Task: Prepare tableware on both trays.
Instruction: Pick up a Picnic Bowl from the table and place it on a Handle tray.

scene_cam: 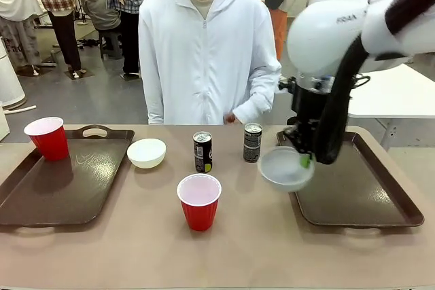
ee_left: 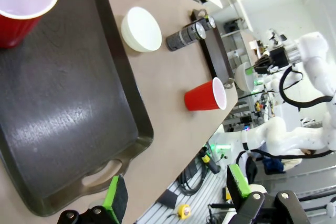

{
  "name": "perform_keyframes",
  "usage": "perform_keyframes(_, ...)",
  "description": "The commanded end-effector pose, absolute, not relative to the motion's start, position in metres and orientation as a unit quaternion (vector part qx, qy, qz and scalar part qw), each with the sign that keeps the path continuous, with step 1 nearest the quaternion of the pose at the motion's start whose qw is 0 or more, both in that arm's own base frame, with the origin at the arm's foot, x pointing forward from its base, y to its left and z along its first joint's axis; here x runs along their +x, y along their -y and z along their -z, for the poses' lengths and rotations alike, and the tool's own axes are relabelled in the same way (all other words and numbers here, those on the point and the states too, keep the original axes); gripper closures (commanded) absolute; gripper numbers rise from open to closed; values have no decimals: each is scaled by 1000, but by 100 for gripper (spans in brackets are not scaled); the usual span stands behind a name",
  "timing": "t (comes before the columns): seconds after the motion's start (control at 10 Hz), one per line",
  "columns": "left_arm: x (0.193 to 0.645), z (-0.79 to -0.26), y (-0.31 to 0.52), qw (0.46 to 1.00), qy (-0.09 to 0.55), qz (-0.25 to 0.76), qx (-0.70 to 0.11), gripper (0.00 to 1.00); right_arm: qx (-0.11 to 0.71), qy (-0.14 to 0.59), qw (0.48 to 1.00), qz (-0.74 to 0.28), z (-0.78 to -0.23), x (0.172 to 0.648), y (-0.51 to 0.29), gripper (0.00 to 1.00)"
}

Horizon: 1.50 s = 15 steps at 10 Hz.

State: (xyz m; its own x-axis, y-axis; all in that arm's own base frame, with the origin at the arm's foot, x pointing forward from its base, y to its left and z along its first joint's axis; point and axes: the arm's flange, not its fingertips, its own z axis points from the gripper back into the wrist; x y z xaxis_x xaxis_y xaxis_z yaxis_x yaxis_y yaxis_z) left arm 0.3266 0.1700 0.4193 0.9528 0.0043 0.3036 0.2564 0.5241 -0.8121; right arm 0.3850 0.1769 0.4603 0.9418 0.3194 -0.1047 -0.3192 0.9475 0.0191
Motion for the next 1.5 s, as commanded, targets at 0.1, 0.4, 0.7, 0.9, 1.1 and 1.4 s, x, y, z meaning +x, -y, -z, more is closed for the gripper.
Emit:
perform_keyframes(0.1, 325, -420, -171, 859, 140, 75, -488, 0, -9, -50, 987, -151, -453, 380, -80, 100)
perform_keyframes(0.4, 325, -420, -171, 859, 140, 75, -488, 0, 33, -24, 994, -104, -452, 375, -15, 100)
perform_keyframes(0.7, 325, -420, -171, 859, 140, 75, -488, 0, 39, -7, 997, -62, -438, 400, -6, 100)
perform_keyframes(0.9, 325, -420, -171, 859, 140, 75, -488, 0, 45, 12, 998, -36, -420, 426, -14, 100)
perform_keyframes(1.1, 325, -420, -171, 859, 140, 75, -488, 0, 49, 28, 998, -12, -403, 447, -18, 100)
perform_keyframes(1.4, 325, -420, -171, 859, 140, 75, -488, 0, 32, -129, 991, -17, -404, 390, -47, 100)
